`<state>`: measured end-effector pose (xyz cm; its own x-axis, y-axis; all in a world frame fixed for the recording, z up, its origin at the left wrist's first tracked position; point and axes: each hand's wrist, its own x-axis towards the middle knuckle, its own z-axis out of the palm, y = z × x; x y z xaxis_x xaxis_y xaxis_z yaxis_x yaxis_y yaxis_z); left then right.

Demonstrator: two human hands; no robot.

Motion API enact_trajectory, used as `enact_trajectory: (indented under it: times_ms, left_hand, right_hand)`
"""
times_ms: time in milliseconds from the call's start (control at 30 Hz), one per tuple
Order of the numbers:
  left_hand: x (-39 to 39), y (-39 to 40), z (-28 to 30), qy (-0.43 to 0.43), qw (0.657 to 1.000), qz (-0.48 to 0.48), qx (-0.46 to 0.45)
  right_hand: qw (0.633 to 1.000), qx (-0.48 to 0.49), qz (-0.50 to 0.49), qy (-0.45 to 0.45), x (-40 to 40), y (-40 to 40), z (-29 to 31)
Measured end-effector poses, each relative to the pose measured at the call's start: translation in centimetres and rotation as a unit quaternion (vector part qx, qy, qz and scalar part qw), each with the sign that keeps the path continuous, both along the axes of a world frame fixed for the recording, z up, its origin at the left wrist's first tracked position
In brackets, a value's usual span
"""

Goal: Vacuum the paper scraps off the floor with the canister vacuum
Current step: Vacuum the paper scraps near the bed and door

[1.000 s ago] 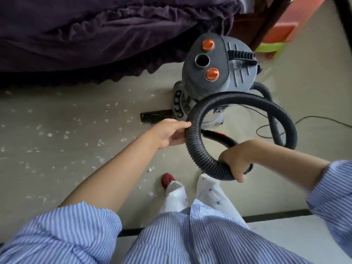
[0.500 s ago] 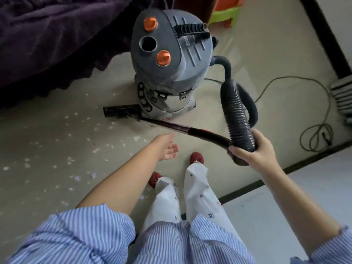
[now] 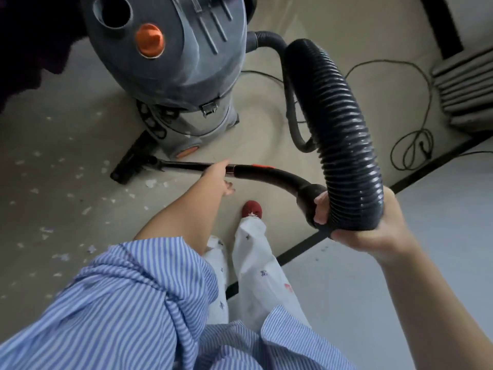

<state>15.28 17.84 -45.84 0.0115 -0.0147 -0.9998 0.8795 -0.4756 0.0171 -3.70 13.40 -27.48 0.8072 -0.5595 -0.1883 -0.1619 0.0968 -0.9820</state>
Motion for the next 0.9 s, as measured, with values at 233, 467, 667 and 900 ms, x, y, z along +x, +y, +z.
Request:
enact_trajectory:
  times_ms: [233, 467, 667, 900]
  left_hand:
    - [-3.5, -3.6, -3.1, 0.069, 0.996, -0.045, -0.016]
    - [-6.8, -5.0, -4.4, 0.035, 0.996, -0.076, 0.016]
    - [-6.5, -5.5, -4.3, 0.004, 0.998, 0.062, 0.009]
    - [-4.1, -6.6, -0.8, -0.016, 0.914, 0.362, -0.180]
  right_hand:
    - [0.999, 0.044, -0.005, 0.001, -2.9, -2.2, -0.8]
    - [0.997, 0.057, -0.043, 0.013, -3.1, -2.2, -1.2]
    - [0.981, 0.016, -0.193, 0.029, -2.9, -1.7, -0.2]
    - [0.810, 0.197, -0.550, -0.045, -6.0, -3.2, 0.5]
